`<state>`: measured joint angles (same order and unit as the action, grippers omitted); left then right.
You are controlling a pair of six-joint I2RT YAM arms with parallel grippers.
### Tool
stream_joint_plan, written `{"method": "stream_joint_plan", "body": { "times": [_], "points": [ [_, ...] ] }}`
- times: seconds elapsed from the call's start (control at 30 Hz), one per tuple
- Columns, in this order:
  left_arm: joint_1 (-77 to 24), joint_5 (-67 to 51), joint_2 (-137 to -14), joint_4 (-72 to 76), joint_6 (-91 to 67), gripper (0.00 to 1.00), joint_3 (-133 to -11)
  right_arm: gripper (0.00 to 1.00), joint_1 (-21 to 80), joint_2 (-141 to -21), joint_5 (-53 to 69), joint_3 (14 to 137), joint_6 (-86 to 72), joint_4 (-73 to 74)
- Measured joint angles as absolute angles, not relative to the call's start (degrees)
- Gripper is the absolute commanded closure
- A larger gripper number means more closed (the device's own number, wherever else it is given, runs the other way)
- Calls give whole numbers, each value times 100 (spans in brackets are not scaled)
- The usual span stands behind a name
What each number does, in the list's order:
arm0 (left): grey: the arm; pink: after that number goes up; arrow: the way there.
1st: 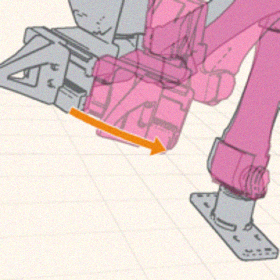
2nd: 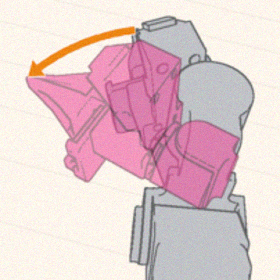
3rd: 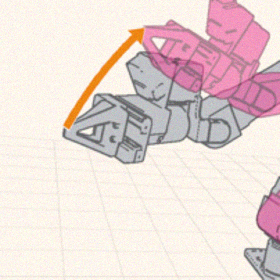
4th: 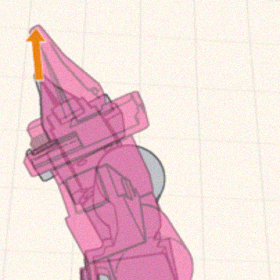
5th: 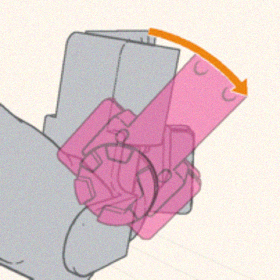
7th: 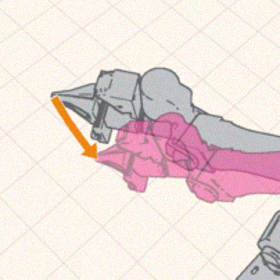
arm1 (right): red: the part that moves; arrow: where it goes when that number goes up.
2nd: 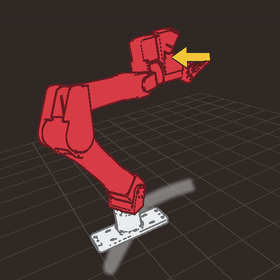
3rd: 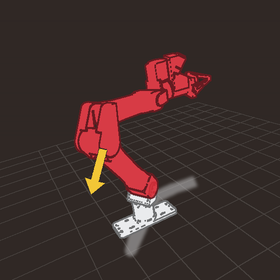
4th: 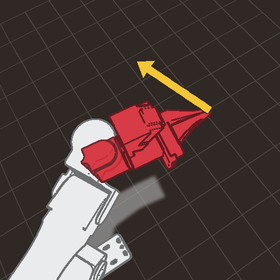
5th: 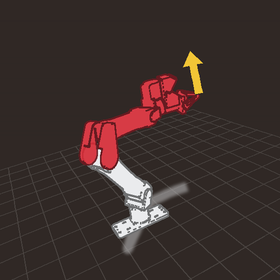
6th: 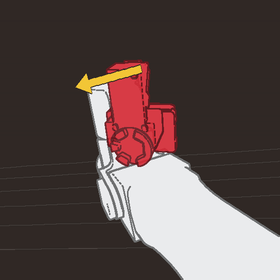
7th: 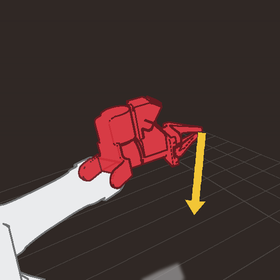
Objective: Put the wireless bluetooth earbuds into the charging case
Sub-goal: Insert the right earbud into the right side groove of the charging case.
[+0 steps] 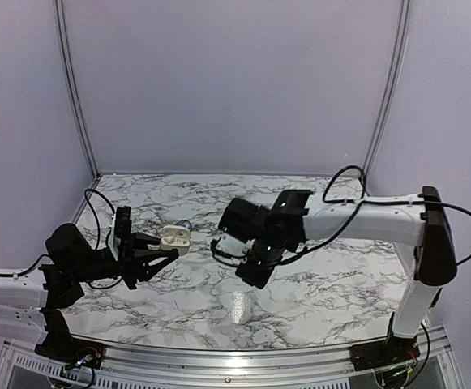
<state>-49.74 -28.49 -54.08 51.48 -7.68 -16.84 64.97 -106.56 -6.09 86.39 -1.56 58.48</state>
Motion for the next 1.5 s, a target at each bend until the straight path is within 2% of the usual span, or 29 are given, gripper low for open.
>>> {"method": "stream_joint_plan", "body": {
  "times": [0.3, 0.47, 0.67, 0.87, 1.2, 1.5],
  "points": [
    [-4895, -2847, -5319, 5524, -838, 100, -1662, 91, 6023, -8392, 80, 8628, -513, 4001],
    [-4895, -2915, -5317, 5714, -725, 100, -1605, 91, 6029, -7741, 899, 8527, -1004, 2853],
    [-4895, -3030, -5317, 5769, -602, 100, -1605, 91, 6152, -7765, 1772, 8053, -1719, 1621],
    [-4895, -3052, -5319, 5813, -596, 100, -1605, 91, 6571, -8350, 2169, 7922, -2132, 1100],
    [-4895, -3041, -5317, 5889, -600, 100, -1603, 92, 6777, -8621, 2399, 7933, -2423, 781],
    [-4895, -3203, -5349, 5892, -598, 100, -1599, 92, 6779, -8919, 2379, 8423, -2355, 1402]
  ]
}}
